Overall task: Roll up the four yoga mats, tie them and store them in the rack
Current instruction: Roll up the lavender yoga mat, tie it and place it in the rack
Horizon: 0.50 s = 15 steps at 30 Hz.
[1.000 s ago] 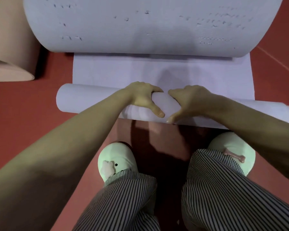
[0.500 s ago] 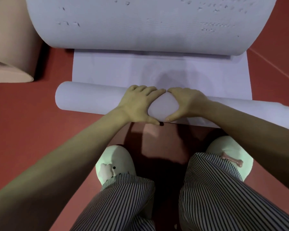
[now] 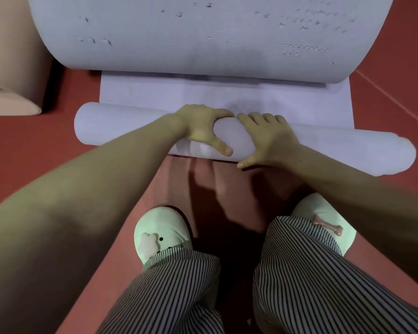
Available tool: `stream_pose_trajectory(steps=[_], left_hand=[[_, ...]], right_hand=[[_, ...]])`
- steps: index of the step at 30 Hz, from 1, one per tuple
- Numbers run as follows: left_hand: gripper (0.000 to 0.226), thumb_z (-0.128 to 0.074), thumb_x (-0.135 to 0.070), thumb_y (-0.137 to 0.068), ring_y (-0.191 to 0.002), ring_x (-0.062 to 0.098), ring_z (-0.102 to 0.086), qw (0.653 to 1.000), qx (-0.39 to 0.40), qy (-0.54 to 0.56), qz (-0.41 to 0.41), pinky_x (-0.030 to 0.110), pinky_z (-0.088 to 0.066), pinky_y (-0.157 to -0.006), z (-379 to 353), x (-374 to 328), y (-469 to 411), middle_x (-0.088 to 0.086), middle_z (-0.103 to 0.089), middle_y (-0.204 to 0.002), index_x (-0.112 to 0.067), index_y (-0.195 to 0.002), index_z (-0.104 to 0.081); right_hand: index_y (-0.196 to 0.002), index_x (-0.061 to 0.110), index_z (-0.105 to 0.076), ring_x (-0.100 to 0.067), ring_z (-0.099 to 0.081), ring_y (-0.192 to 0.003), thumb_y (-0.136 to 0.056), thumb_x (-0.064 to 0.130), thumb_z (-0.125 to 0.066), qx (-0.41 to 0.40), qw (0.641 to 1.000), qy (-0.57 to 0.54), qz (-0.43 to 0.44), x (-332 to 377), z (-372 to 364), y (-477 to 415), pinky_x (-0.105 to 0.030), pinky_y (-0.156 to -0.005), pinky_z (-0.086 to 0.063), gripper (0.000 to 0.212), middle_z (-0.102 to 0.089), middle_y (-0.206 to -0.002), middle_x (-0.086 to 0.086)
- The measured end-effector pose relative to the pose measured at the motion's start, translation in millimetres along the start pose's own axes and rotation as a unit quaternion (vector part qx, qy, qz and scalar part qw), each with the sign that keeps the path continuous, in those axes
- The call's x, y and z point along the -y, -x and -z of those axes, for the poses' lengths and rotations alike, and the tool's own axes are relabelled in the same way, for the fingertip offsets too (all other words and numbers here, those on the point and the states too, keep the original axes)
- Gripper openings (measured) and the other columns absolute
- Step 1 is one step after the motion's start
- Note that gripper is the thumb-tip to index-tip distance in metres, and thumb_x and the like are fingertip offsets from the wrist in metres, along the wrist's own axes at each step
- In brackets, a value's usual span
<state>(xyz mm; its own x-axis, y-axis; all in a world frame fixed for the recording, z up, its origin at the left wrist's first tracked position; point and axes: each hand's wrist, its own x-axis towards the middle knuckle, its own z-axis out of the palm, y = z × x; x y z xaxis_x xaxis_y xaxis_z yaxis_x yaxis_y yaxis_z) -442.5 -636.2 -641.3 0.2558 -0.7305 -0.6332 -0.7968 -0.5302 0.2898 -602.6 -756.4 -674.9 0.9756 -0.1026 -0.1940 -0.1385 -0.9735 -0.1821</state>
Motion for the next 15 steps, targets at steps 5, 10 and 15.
stream_pose_trajectory(steps=[5,10,15], left_hand=[[0.1,-0.039,-0.084,-0.057,-0.111,0.023,-0.058,0.977,-0.187,-0.069,-0.07,0.036,-0.037,-0.092,-24.8,9.5,10.5,-0.001,-0.061,-0.126,-0.018,-0.131,-0.052],[0.106,-0.04,-0.088,-0.06,-0.102,0.033,-0.064,0.929,-0.324,-0.143,-0.112,0.042,-0.046,-0.083,-52.9,14.7,13.5,0.013,-0.063,-0.122,-0.007,-0.127,-0.058],[0.123,-0.031,-0.091,-0.038,-0.108,0.032,-0.059,0.976,-0.181,-0.118,-0.025,0.041,-0.039,-0.09,-25.8,3.8,15.1,0.005,-0.061,-0.124,-0.021,-0.138,-0.044]], right_hand=[[-0.142,0.01,-0.039,-0.036,-0.055,-0.104,-0.052,0.059,-0.081,0.044,0.997,-0.054,-0.036,-1.5,13.6,-8.1,-0.043,-0.092,-0.037,0.111,-0.053,-0.129,-0.012],[-0.149,0.025,-0.023,-0.028,-0.04,-0.13,-0.058,0.064,-0.075,0.095,0.992,-0.059,-0.052,-6.5,14.1,-13.7,-0.04,-0.107,-0.03,0.112,-0.03,-0.15,-0.011],[-0.145,0.038,-0.024,-0.027,-0.049,-0.118,-0.058,0.066,-0.074,0.163,0.98,-0.076,-0.083,-10.5,29.1,-23.9,-0.038,-0.099,-0.037,0.104,-0.048,-0.132,-0.006]])
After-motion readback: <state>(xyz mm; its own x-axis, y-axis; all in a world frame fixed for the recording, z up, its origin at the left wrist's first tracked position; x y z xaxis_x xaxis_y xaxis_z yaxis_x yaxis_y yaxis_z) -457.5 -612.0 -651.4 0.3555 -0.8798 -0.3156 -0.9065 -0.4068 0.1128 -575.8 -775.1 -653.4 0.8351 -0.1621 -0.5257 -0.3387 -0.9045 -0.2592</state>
